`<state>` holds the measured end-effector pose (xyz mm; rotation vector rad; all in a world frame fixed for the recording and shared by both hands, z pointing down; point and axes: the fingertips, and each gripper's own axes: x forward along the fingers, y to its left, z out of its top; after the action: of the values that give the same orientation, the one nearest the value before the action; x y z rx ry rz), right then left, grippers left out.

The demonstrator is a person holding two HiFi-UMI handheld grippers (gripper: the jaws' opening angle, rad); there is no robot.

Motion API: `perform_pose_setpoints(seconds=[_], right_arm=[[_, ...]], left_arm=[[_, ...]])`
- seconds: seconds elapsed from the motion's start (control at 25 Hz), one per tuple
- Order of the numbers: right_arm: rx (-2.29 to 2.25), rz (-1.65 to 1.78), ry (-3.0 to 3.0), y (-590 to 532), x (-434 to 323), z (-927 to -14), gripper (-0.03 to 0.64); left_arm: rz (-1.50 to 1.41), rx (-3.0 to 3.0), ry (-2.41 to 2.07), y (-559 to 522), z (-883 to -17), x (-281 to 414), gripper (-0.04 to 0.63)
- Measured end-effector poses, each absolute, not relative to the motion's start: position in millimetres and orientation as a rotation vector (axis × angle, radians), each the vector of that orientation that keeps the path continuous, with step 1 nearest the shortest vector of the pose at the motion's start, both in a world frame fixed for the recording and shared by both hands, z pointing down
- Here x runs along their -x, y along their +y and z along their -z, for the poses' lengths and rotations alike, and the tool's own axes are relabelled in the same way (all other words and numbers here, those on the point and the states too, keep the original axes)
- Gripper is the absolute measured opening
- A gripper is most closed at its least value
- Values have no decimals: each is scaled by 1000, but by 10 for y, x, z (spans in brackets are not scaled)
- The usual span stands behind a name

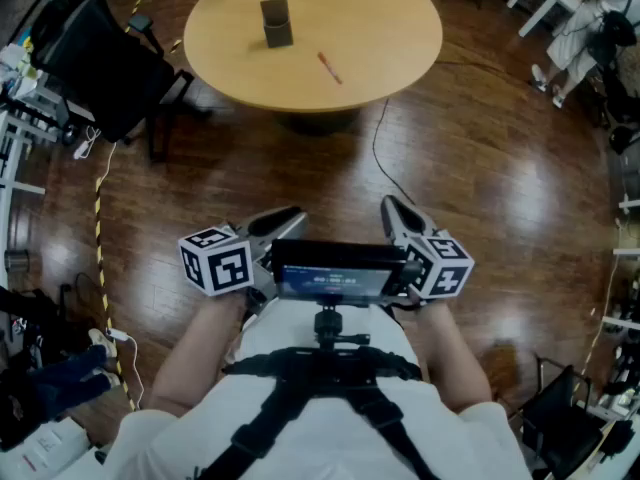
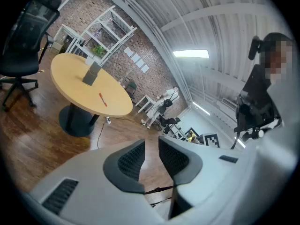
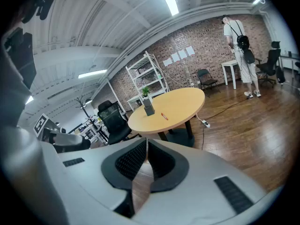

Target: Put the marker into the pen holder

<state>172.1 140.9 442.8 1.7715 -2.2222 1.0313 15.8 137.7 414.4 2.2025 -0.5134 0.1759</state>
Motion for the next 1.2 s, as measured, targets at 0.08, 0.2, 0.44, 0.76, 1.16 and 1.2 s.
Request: perform_pose_setpoints(seconds=[0.08, 0.2, 0.44, 0.76, 1.16, 1.2], right_arm=[[-1760, -1037, -2228, 1421, -1765, -4411, 21], [-1744, -1040, -2229, 1443, -1874, -4424, 21], [-1721, -1036, -2225, 1439, -2098, -4485, 21], [-1677, -1068, -2237, 1349, -2081, -4554, 21], [-1663, -1063, -2213, 749, -1864, -4695, 43], [-1669, -1066, -2206, 641, -1844, -4707, 43]], left_arm=[[-179, -2200, -521, 1399, -4140, -219, 98], [-192, -2195, -540, 1431, -4150, -325, 98], [-178, -2184, -578, 1447, -4166, -506, 98], [-199, -2166, -606, 1414, -4196, -508, 98], [-176, -2152, -563, 776, -4349, -313, 98], [-180, -2153, -557, 665, -4355, -286, 98]])
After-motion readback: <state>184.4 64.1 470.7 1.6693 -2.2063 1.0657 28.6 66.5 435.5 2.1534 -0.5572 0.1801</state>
